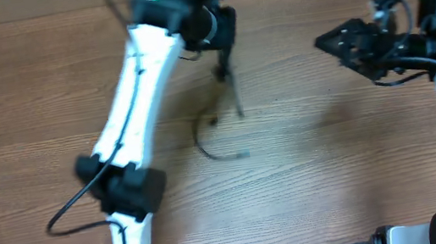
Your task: Untangle cables
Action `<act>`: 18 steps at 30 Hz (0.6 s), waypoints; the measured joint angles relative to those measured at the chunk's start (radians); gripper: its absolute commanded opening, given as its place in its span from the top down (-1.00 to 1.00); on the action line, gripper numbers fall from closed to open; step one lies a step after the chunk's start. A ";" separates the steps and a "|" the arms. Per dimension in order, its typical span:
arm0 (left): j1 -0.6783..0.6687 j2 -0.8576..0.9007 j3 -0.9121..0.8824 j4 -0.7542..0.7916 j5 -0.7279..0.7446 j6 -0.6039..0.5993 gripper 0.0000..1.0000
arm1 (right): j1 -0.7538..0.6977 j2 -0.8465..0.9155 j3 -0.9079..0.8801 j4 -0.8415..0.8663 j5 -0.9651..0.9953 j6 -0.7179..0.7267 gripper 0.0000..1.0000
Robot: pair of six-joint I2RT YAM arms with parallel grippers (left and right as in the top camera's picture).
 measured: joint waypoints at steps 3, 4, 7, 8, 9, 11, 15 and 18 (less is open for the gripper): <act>0.066 -0.037 0.012 -0.019 0.157 0.095 0.91 | 0.085 0.000 0.000 0.054 -0.025 0.038 -0.93; 0.087 -0.037 0.012 -0.028 0.204 0.123 0.91 | 0.117 0.000 0.000 0.082 -0.021 0.065 -0.92; 0.146 -0.021 0.008 -0.036 0.333 0.191 0.92 | 0.204 0.000 0.000 0.138 0.040 0.172 -0.92; 0.162 -0.017 0.006 -0.036 0.362 0.201 0.92 | 0.231 0.000 0.000 0.152 0.067 0.212 -0.89; 0.180 -0.014 0.006 -0.036 0.396 0.213 0.92 | 0.264 0.000 0.000 0.170 0.097 0.261 -0.87; 0.216 -0.012 0.005 -0.036 0.475 0.229 0.91 | 0.307 0.001 0.000 0.211 0.141 0.333 -0.84; 0.245 -0.012 0.005 -0.035 0.591 0.246 0.92 | 0.383 0.025 0.000 0.324 0.206 0.455 -0.76; 0.244 -0.012 0.005 -0.035 0.631 0.243 0.92 | 0.422 0.051 0.000 0.385 0.225 0.492 -0.68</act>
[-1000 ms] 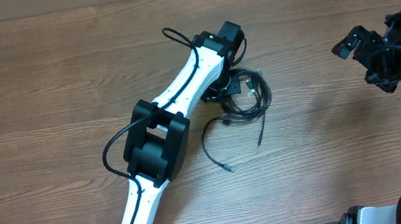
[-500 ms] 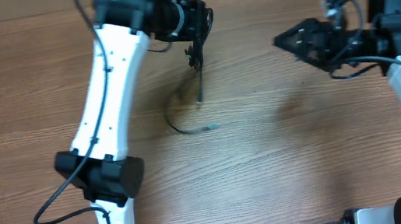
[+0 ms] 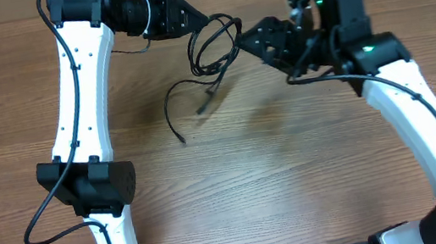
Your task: Untangle cables
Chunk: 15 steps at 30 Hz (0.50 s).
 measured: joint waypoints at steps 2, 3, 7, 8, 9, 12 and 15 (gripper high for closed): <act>0.000 0.000 0.000 0.000 0.018 -0.020 0.91 | 0.032 0.018 0.000 0.051 0.021 0.024 -0.64; 0.000 0.000 0.000 0.004 0.025 -0.033 0.91 | 0.050 0.026 0.000 0.073 0.041 0.043 -0.61; 0.000 0.000 0.000 0.011 0.055 -0.104 0.91 | 0.098 0.056 0.000 0.121 0.108 0.098 -0.49; 0.000 0.000 0.000 0.011 0.061 -0.122 0.91 | 0.108 0.066 0.000 0.142 0.121 0.111 -0.47; 0.000 0.000 0.000 0.011 0.069 -0.138 0.91 | 0.116 0.077 0.000 0.165 0.130 0.126 -0.46; 0.000 0.000 0.000 0.011 0.103 -0.188 0.91 | 0.129 0.107 0.000 0.223 0.153 0.165 -0.41; 0.000 0.000 0.000 0.011 0.126 -0.214 0.92 | 0.141 0.135 0.000 0.283 0.166 0.201 -0.40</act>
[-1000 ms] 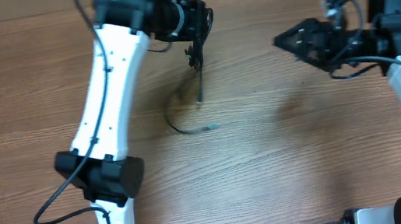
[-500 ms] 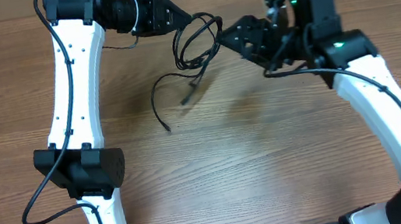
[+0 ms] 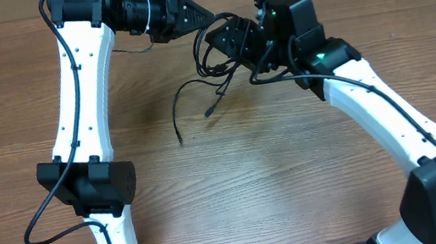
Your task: Untangle cables
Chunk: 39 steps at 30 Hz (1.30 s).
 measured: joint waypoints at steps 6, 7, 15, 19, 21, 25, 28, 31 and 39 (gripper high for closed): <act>-0.018 0.000 0.000 0.002 0.018 -0.037 0.91 | 0.019 0.022 0.000 0.075 0.050 0.042 0.47; -0.020 0.000 0.000 0.008 0.019 -0.043 0.92 | 0.019 0.022 0.000 0.065 0.065 0.047 0.65; 0.001 0.000 0.000 0.072 -0.057 -0.052 0.91 | 0.005 0.020 0.001 -0.094 0.085 -0.003 0.92; 0.045 0.000 0.000 0.057 -0.235 -0.052 0.91 | -0.032 -0.028 0.001 -0.198 0.079 -0.080 0.92; 0.070 0.000 0.000 0.045 -0.338 -0.048 0.92 | -0.058 -0.089 0.001 -0.249 0.077 -0.115 0.92; 0.094 0.000 0.000 0.023 -0.518 -0.044 0.91 | -0.118 -0.250 0.001 -0.353 0.068 -0.169 0.92; 0.095 0.000 0.000 0.000 -0.612 -0.034 0.91 | -0.156 -0.360 0.001 -0.417 0.061 -0.210 0.92; 0.080 0.000 0.000 -0.018 -0.666 -0.014 0.92 | -0.178 -0.427 0.001 -0.467 0.047 -0.254 0.92; 0.080 0.000 0.000 -0.045 -0.716 0.034 -0.31 | -0.192 -0.448 0.001 -0.520 -0.027 -0.389 0.92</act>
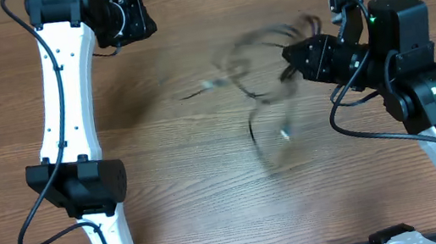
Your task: Untangle cables
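Observation:
A thin black cable bundle, motion-blurred, hangs in the overhead view from my right gripper, which is shut on it at the right of centre. Blurred loops spread left toward, and a loose end with a small light plug dangles below. At the back left, well clear of the cable, my left gripper looks open with nothing in it. Its fingers are hard to make out.
The wooden table runs across the whole view. The left arm's white links stand along the left side, with a dark joint low down. The right arm's dark wrist and white link fill the right side.
My left gripper has let go of the cable and moved left to the back corner. My right gripper has moved right and toward the front, carrying the now swinging cable.
First my left gripper alone held the cable at the back centre, with the right gripper far off to the right. Then the right gripper was close to the loops, then on them beside the left gripper. Now only the right gripper holds the cable.

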Action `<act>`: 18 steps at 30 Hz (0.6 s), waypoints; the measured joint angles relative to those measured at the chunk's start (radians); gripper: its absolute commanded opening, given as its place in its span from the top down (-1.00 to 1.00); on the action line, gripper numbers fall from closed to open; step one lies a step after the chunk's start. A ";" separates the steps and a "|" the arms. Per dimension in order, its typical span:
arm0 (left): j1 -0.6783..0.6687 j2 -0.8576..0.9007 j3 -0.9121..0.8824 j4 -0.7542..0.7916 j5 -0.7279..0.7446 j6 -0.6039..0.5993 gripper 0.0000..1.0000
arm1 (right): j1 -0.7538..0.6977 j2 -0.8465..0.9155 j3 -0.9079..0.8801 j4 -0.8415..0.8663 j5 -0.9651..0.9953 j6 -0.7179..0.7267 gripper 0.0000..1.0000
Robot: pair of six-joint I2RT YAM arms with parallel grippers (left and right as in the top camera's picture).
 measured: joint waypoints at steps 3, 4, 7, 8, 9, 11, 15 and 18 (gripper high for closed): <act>0.006 0.000 0.000 0.000 0.050 0.073 -0.47 | -0.005 0.000 0.000 -0.003 -0.016 -0.025 0.93; 0.006 0.000 0.000 0.001 0.069 0.094 -0.50 | -0.005 0.000 0.000 -0.003 -0.021 -0.029 0.93; -0.008 0.000 0.000 0.012 0.150 0.183 -0.53 | -0.004 0.000 0.000 -0.001 -0.039 -0.039 0.92; -0.015 0.000 0.000 0.016 0.171 0.199 -0.52 | -0.002 0.000 0.000 0.003 -0.037 -0.034 0.92; -0.024 0.000 0.000 0.024 0.197 0.213 -0.50 | 0.003 0.000 0.000 0.006 -0.028 -0.022 0.92; -0.043 0.000 0.000 0.035 0.244 0.230 -0.46 | 0.021 0.001 0.000 -0.008 0.031 0.039 0.92; -0.095 0.000 0.000 0.043 0.316 0.240 -0.44 | 0.077 0.026 0.000 -0.077 0.275 0.233 0.92; -0.141 0.000 0.000 0.047 0.348 0.234 -0.43 | 0.105 0.079 0.000 -0.080 0.423 0.341 0.92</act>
